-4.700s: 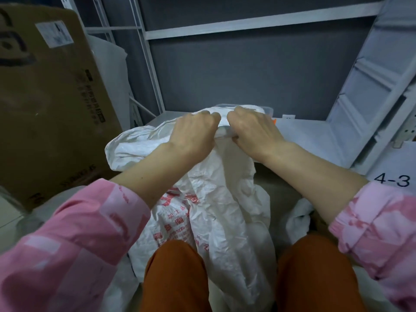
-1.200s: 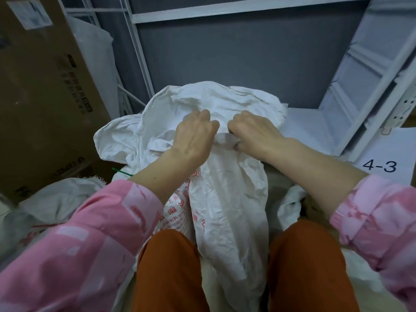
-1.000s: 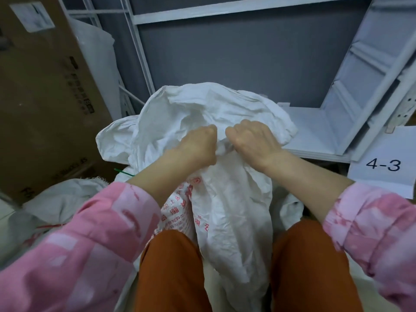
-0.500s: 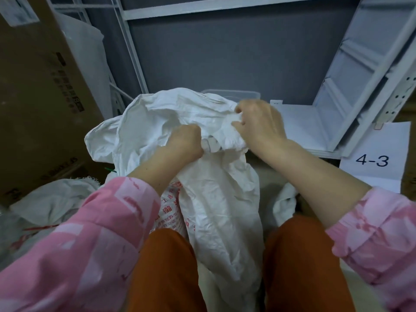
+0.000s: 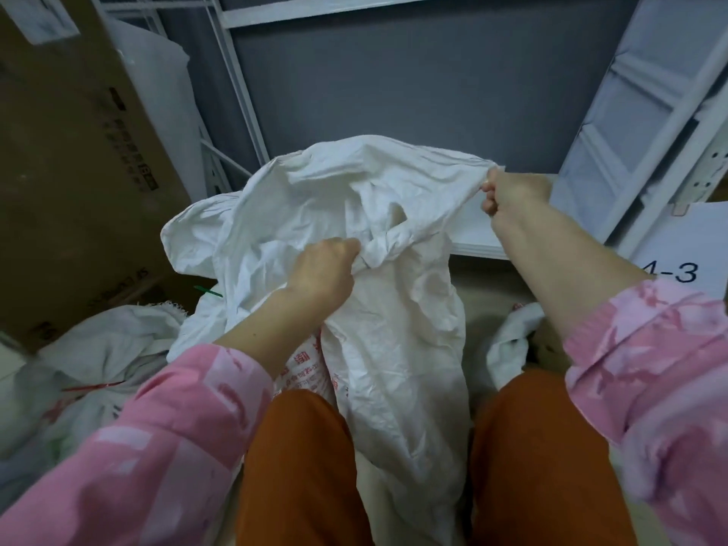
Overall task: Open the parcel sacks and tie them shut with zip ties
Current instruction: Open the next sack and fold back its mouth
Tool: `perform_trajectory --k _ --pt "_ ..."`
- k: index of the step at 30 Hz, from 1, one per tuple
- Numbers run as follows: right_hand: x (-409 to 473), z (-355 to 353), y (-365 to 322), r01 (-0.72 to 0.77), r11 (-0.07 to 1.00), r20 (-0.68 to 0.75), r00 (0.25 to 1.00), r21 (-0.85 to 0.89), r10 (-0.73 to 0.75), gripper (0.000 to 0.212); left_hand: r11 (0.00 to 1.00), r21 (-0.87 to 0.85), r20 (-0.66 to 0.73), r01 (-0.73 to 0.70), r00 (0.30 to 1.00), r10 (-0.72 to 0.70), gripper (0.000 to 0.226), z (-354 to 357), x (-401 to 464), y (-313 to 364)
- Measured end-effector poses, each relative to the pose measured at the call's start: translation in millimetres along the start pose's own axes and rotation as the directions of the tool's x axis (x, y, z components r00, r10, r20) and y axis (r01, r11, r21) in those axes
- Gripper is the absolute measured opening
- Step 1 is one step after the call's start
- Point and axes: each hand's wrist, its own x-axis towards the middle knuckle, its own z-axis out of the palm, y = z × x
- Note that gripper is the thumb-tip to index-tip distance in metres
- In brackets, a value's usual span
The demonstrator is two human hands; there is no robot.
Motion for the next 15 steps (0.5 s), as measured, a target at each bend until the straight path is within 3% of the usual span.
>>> perform_trajectory --k 2,4,7,9,13,15 --pt "-2.1 1.9 5.6 -0.068 0.987 0.082 0.995 0.146 0.056 0.015 0.999 0.033 -0.016 -0.026 1.0 0.026 0.019 4.7 -6.9 0.0" --pt "-8.8 2.8 10.9 -0.074 0.986 0.169 0.984 0.151 0.048 0.015 0.999 -0.01 -0.003 0.032 0.999 -0.032 0.018 8.4 -10.1 -4.7" --pt "-21.3 5.4 17.3 0.021 0.984 0.155 0.988 -0.174 0.006 0.002 0.966 -0.124 0.036 0.225 0.974 -0.223 0.024 7.3 -7.9 -14.5" --pt "-32.2 10.6 25.4 0.113 0.948 0.197 0.979 -0.297 -0.055 0.012 0.948 -0.149 0.04 0.28 0.96 -0.277 0.027 4.8 -5.1 -10.5" --pt "-49.1 20.7 39.6 0.182 0.909 0.29 0.954 -0.376 -0.071 0.027 0.964 -0.195 0.023 0.182 0.983 -0.181 0.017 0.8 -7.8 20.4" --pt "-46.9 19.8 40.0 0.176 0.923 0.277 0.958 -0.343 -0.079 0.017 0.969 -0.234 0.146 0.079 0.988 -0.045 0.013 -2.6 -11.9 35.6"
